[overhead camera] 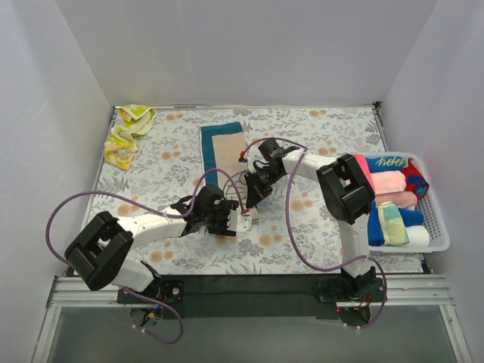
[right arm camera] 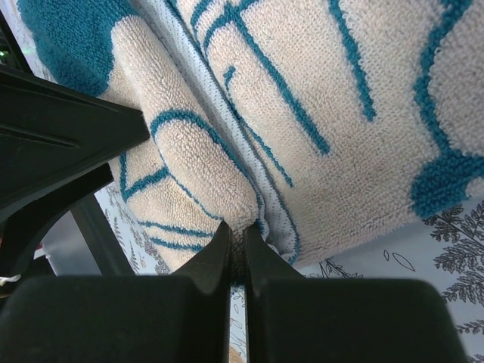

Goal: Roll the towels
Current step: Roll the towel

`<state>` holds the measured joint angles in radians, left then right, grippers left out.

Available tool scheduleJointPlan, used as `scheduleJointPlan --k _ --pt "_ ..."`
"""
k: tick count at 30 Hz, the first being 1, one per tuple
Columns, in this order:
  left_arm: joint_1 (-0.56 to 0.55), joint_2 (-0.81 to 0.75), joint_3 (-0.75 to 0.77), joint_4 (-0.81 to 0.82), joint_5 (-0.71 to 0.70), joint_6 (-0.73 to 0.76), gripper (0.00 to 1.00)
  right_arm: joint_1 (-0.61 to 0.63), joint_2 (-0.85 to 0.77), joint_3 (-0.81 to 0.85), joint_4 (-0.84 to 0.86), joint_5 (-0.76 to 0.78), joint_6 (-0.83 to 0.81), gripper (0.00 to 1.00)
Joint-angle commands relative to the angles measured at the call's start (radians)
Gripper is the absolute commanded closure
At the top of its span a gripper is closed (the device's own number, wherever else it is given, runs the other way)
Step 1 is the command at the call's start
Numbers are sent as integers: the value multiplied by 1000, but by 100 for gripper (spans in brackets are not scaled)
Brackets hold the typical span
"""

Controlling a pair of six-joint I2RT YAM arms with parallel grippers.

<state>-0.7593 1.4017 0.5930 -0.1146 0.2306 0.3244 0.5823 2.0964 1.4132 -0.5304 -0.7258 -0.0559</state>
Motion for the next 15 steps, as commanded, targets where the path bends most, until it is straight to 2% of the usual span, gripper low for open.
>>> scheduleJointPlan --k 1,3,5,7,11,14,15 --pt "0 59 -18 -54 -34 -1 46 16 36 -8 -17 72 -24 93" --pt "-2 86 20 -130 -25 -18 51 14 24 -14 -17 81 -30 94" --pt "2 121 63 -202 28 -50 61 13 2 -29 -16 85 -30 94" --pt "3 131 108 -282 99 -53 66 4 -21 -40 -17 91 -30 88" --pt "9 135 151 -413 217 -27 76 -39 -134 -72 -26 134 -58 56" --pt "23 161 195 -540 332 -2 78 -107 -249 -88 -42 140 -100 49" --pt "29 167 208 -568 361 -2 79 -125 -281 -103 -40 150 -114 41"
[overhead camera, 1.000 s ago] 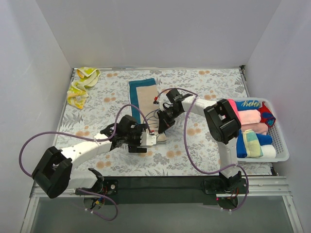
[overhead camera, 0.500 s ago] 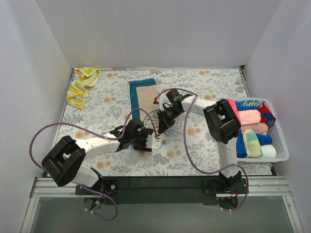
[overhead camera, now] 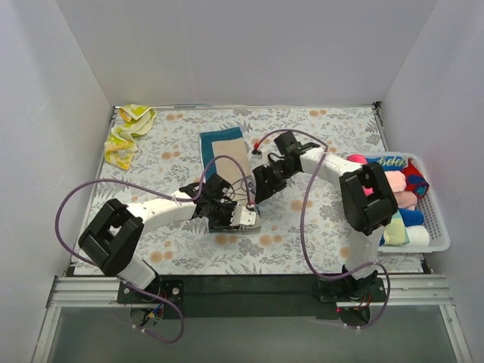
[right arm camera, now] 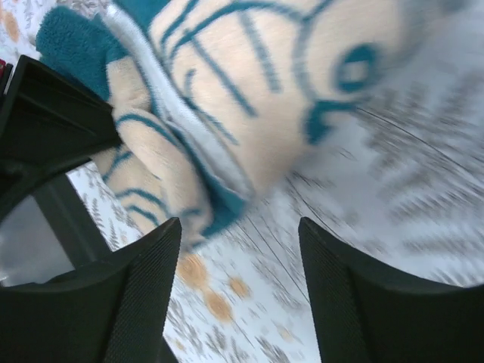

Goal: Roll the towels
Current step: Roll the towel

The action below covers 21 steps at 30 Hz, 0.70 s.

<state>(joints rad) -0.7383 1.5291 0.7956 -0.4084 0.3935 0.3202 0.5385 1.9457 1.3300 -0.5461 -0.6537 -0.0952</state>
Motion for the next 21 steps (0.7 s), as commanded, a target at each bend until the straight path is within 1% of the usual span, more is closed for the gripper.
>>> scheduleJointPlan --k 1,2,4,5,8,10,11,13,15,17,18,19,21 --pt "13 51 31 -323 218 3 80 -107 -163 -26 -23 88 -90 40" --pt "19 75 46 -349 235 6 81 -115 -227 -31 -18 100 -130 39" --pt "31 100 88 -406 289 16 83 -130 -292 -60 -3 134 -152 39" --pt "48 121 100 -421 309 17 83 -132 -354 -75 20 140 -159 39" --pt "83 187 160 -492 369 36 83 -130 -468 -133 64 140 -182 38" --pt "105 227 195 -547 418 51 82 -126 -511 -170 74 131 -211 34" --pt "134 270 211 -566 436 57 82 -123 -549 -182 84 131 -218 32" --pt "161 318 260 -624 481 88 82 -118 -585 -215 100 115 -230 30" --pt "200 393 312 -674 499 105 82 -112 -631 -253 117 89 -244 21" --pt "230 472 352 -711 515 134 80 -66 -669 -281 101 91 -351 7" --pt "237 495 388 -740 518 137 80 -31 -682 -293 100 147 -400 7" --pt "244 537 404 -750 518 143 80 48 -704 -310 116 193 -434 9" --pt "255 569 428 -762 502 149 79 109 -714 -348 139 248 -448 12"
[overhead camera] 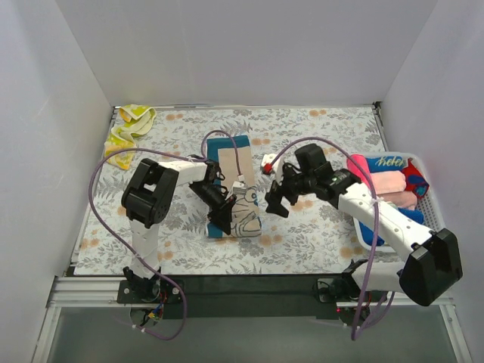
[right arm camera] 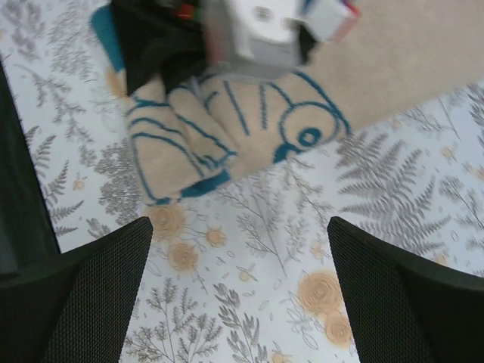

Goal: Roll the towels
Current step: Roll the towel

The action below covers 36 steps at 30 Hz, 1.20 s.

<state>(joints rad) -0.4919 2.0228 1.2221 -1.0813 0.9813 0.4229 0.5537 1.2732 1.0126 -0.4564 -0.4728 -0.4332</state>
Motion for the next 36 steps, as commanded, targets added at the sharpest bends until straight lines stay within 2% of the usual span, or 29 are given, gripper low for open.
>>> scheduleJointPlan --k 1,7,12,20,22,23,26,28,29,33,36 --pt "10 102 19 -91 -90 47 79 127 -37 -35 67 77 -111 14" --pt "22 206 94 -106 -92 19 78 277 87 -19 103 112 -144 27" --pt "30 243 134 -117 -81 5 76 403 198 -14 159 143 -151 30" --pt "46 257 159 -118 -89 0 74 440 344 -43 260 189 -118 35" --pt "47 254 160 -121 -87 1 73 440 377 -48 262 191 -114 43" --pt "52 251 165 -121 -81 1 73 439 386 -51 260 181 -113 59" --pt "61 234 172 -120 -66 -4 71 431 411 -68 246 146 -107 81" --pt "67 205 169 -109 -53 -9 66 407 434 -57 202 93 -87 90" --pt "70 189 163 -101 -52 -15 64 396 443 -46 182 62 -81 98" --pt "101 113 148 -91 -37 -18 58 330 480 27 61 -97 -61 99" --pt "174 18 140 -82 -3 -29 52 284 529 101 -46 -235 -47 99"
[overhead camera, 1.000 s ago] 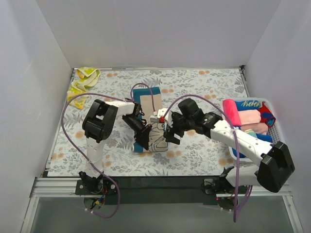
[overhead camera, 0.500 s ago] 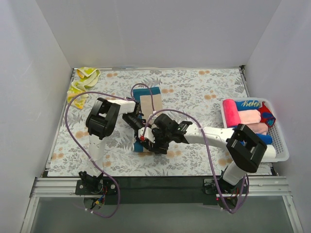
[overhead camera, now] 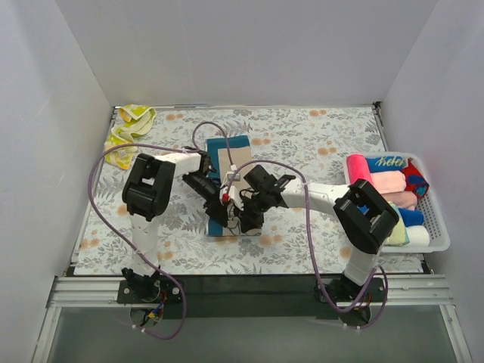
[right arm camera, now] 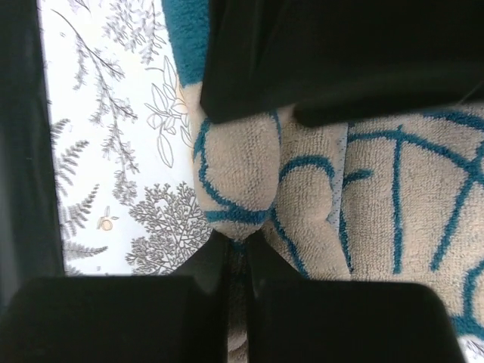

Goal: Roll the towels
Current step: Roll the towel

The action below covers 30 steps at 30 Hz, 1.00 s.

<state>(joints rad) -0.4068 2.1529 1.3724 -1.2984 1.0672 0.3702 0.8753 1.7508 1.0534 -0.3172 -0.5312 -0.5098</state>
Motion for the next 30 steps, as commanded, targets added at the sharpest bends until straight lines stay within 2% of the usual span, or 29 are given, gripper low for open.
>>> scheduleJointPlan --k 1,4,9,15,19,22,25,30 --pt "89 -134 -13 139 -88 24 52 -47 64 60 -207 -205 34 99" --pt "172 -227 -29 157 -96 29 50 -74 116 112 -261 -300 54 99" --pt "246 -405 -108 240 -122 22 47 -98 200 192 -303 -391 99 99" --pt "232 -776 -370 454 -242 10 42 -140 341 289 -370 -454 116 99" --pt "142 -999 -519 565 -375 33 39 -162 433 338 -428 -495 116 99" --pt "-30 -1100 -631 663 -505 39 38 -173 473 375 -448 -504 117 99" --pt "-108 -1148 -708 746 -606 39 38 -183 506 395 -462 -506 119 99" --pt "-240 -1176 -756 826 -690 78 37 -194 541 407 -468 -519 125 99"
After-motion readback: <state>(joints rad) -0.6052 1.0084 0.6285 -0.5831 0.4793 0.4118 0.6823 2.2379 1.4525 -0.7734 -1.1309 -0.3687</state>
